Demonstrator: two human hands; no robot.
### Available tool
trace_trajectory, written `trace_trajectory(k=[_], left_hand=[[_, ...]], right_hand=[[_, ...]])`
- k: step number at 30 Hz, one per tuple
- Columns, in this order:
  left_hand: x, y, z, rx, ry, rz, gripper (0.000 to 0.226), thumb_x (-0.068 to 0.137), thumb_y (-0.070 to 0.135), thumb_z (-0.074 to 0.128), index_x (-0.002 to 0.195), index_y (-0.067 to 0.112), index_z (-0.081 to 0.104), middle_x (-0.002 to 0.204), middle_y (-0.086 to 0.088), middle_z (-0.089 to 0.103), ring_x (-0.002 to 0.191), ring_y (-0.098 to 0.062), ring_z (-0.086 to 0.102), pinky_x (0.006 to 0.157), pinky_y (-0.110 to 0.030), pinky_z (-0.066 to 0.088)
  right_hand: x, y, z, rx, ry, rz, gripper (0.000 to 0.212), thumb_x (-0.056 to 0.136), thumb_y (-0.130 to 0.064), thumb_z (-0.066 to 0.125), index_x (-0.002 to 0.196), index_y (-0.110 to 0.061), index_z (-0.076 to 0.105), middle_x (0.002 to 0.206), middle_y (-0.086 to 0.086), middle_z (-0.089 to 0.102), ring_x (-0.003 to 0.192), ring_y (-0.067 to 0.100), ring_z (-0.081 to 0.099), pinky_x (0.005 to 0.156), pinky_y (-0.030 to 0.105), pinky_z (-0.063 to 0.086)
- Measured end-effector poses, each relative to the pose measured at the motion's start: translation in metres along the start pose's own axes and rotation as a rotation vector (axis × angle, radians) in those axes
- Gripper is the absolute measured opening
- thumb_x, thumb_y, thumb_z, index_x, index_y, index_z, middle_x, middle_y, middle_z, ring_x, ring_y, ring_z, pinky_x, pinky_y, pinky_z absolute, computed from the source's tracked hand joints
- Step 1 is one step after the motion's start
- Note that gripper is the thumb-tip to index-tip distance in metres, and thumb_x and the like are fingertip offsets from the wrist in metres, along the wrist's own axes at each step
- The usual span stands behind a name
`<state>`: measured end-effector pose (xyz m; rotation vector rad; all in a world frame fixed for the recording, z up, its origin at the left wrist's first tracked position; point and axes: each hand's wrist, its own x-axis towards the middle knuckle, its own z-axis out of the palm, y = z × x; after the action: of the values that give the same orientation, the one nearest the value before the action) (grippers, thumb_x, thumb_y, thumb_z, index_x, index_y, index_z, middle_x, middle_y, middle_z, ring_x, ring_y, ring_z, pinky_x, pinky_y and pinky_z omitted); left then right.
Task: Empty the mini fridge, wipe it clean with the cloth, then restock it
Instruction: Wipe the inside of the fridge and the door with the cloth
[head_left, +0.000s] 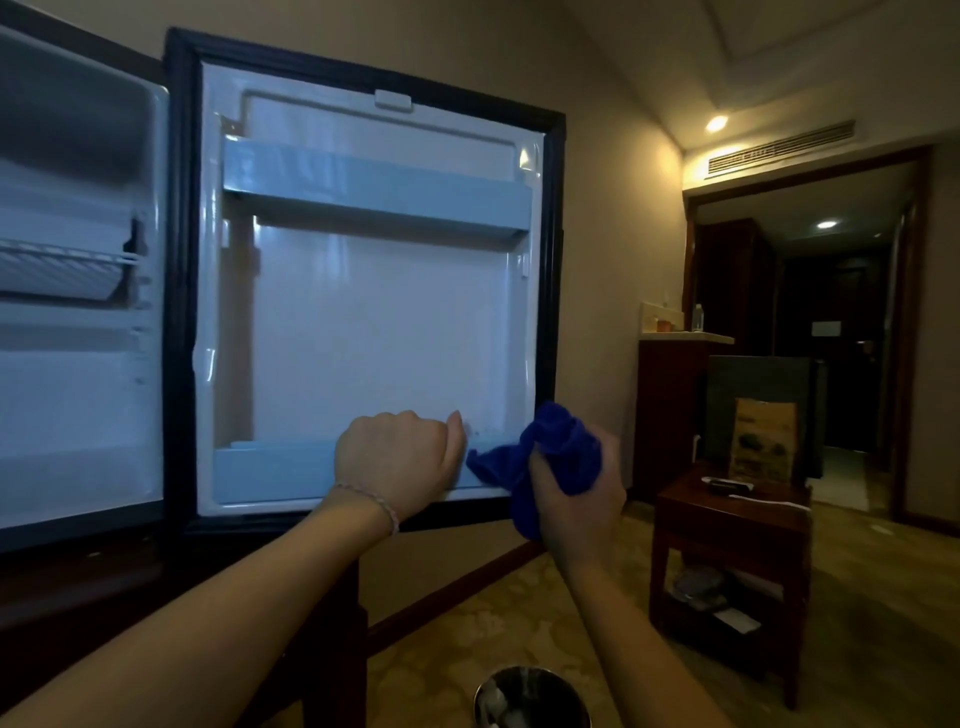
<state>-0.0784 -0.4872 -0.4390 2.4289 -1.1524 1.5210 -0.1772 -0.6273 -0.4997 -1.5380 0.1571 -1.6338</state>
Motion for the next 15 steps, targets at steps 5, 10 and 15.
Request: trace_trajectory(k=[5, 10, 15], left_hand=[[-0.003, 0.001, 0.001, -0.031, 0.004, 0.011, 0.059, 0.103, 0.040, 0.015, 0.103, 0.021, 0.070, 0.082, -0.003, 0.067, 0.058, -0.023, 0.038, 0.047, -0.028, 0.014], [-0.003, -0.006, -0.002, -0.142, -0.023, 0.090, 0.036, 0.057, 0.044, 0.091, 0.061, 0.018, 0.067, 0.040, -0.005, 0.049, 0.029, -0.021, 0.042, 0.048, -0.016, 0.006], [-0.001, -0.009, 0.015, -0.256, -0.014, 0.152, 0.038, 0.042, 0.033, 0.093, 0.075, 0.025, 0.077, 0.039, -0.001, 0.049, 0.025, -0.021, 0.044, 0.036, -0.019, 0.021]], right_hand=[[-0.007, 0.007, -0.005, -0.036, -0.027, 0.014, 0.045, 0.081, -0.015, 0.082, 0.117, -0.022, 0.056, 0.105, -0.008, 0.065, 0.093, -0.002, 0.063, 0.076, 0.008, 0.049], [0.013, -0.009, -0.004, -0.139, -0.059, -0.074, 0.040, 0.081, -0.018, 0.082, 0.107, -0.031, 0.055, 0.097, -0.011, 0.064, 0.089, -0.006, 0.063, 0.071, 0.006, 0.048], [0.101, -0.061, 0.021, -0.175, -0.014, -0.279, 0.034, 0.083, -0.014, 0.077, 0.112, -0.011, 0.059, 0.094, -0.008, 0.065, 0.087, -0.001, 0.063, 0.079, 0.003, 0.042]])
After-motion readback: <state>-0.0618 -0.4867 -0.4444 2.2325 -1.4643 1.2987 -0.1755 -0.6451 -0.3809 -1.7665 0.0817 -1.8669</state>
